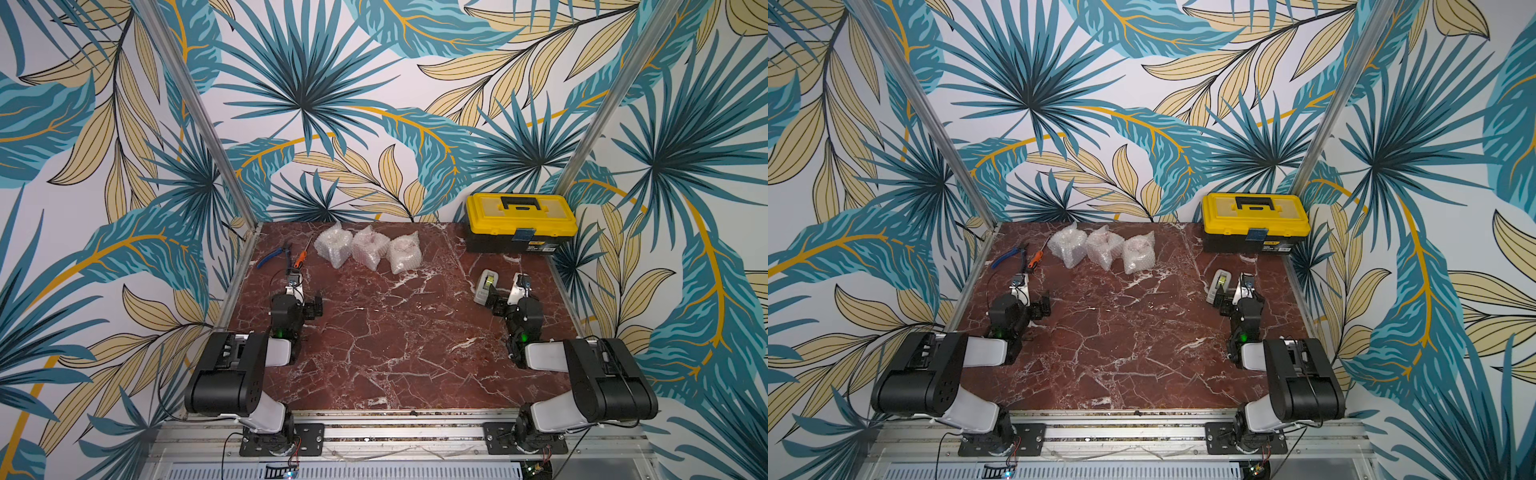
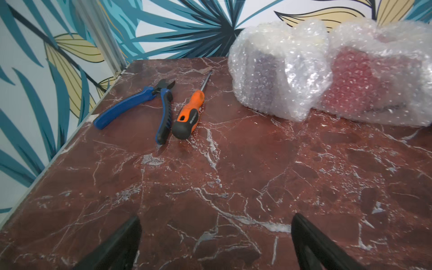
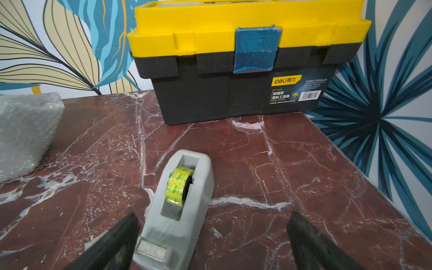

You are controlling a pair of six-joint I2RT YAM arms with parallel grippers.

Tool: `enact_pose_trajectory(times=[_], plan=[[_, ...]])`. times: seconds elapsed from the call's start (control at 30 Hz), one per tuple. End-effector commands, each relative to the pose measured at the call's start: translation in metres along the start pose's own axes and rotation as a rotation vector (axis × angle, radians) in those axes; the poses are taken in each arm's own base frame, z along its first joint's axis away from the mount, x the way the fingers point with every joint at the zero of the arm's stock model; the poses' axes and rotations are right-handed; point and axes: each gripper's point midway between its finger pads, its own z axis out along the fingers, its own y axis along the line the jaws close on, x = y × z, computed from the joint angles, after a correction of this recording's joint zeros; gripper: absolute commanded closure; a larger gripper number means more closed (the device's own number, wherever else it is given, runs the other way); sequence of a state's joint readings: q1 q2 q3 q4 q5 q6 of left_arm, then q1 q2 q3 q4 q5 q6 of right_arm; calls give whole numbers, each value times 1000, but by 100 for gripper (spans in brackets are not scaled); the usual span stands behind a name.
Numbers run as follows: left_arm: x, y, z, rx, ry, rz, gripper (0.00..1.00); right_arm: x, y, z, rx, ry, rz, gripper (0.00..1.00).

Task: Wrap mugs in bubble wrap
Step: Reset both arms

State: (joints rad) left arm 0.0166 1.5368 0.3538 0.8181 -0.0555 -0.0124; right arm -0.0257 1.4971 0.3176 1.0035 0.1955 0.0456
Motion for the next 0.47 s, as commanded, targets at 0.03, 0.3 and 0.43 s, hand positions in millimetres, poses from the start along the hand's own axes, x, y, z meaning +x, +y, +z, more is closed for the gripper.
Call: enact_pose_trajectory(times=[0.03,0.3,0.43], plan=[[-33,3,5,0,-74,-33,0,-3,-9,3,50,-1,16,1],[-33,3,6,0,-70,-32,0,-3,-8,3,50,1,15,0],[-33,0,5,15,-72,-24,0,-3,-8,3,49,1,14,1]])
